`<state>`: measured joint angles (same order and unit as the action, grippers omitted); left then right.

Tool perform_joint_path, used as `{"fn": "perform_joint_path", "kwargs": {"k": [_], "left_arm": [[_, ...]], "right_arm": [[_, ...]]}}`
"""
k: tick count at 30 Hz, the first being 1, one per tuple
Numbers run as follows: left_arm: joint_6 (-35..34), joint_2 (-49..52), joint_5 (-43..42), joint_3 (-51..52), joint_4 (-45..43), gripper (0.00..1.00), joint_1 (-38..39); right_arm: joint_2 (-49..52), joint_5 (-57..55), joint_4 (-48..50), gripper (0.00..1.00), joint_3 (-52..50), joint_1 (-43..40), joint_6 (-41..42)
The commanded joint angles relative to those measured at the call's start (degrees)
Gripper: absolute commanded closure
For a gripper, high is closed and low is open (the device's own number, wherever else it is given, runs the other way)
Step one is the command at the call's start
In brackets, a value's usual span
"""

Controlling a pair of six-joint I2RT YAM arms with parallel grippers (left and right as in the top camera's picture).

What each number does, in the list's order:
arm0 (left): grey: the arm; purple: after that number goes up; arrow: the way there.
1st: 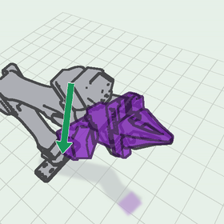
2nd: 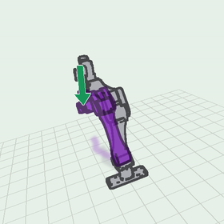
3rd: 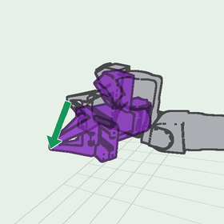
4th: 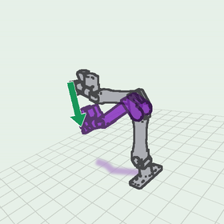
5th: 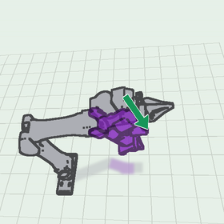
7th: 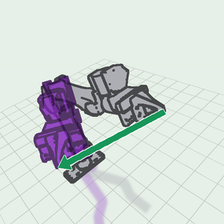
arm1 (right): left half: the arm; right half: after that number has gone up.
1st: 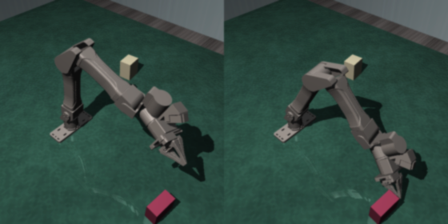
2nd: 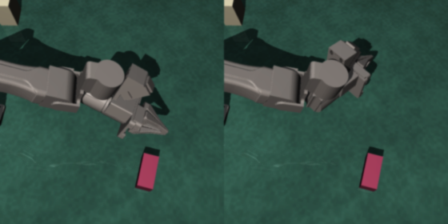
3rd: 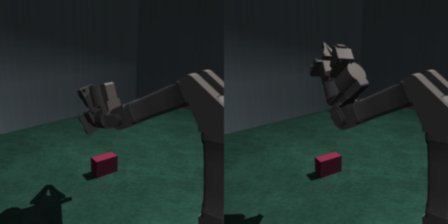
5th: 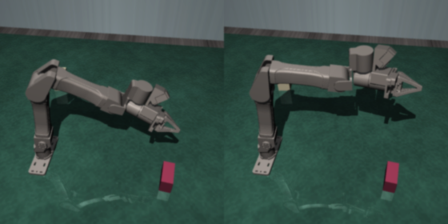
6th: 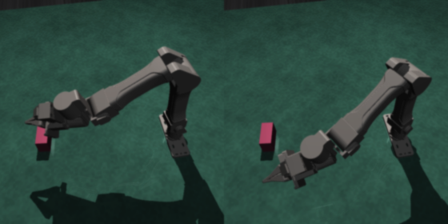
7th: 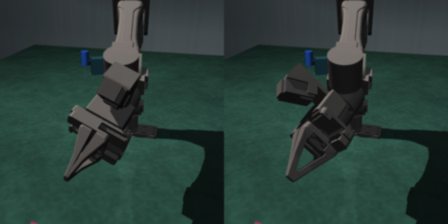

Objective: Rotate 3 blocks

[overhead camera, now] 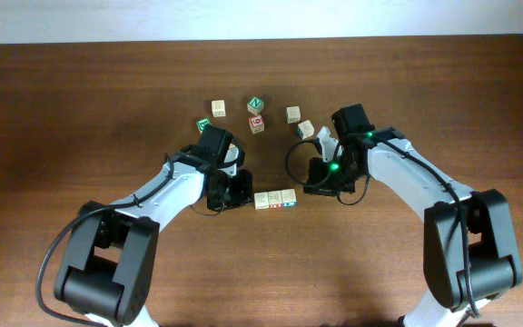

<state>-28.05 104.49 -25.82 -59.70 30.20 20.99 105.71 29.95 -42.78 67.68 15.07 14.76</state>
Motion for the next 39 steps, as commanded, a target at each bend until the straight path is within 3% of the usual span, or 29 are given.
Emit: {"fn": "perform_joint_path", "kwargs": {"k": [1,18,25,39], "left_arm": [[1.38,0.42,1.88,0.59,-0.42,1.0,1.2],[1.36,0.42,1.64,0.57,-0.61,1.0,1.36],[1.33,0.42,1.64,0.57,-0.66,1.0,1.36],[1.33,0.42,1.6,0.57,-0.61,1.0,1.36]], "right_arm": [[1.6,0.94,0.42,0.96,-0.31,0.35,0.79],[3.87,0.96,3.1,0.96,-0.28,3.61,3.41],[1.64,1.73,3.21,0.96,-0.17,-2.01,5.27],[5.27,0.92,4.63,0.96,-1.05,1.92,6.73]]}}
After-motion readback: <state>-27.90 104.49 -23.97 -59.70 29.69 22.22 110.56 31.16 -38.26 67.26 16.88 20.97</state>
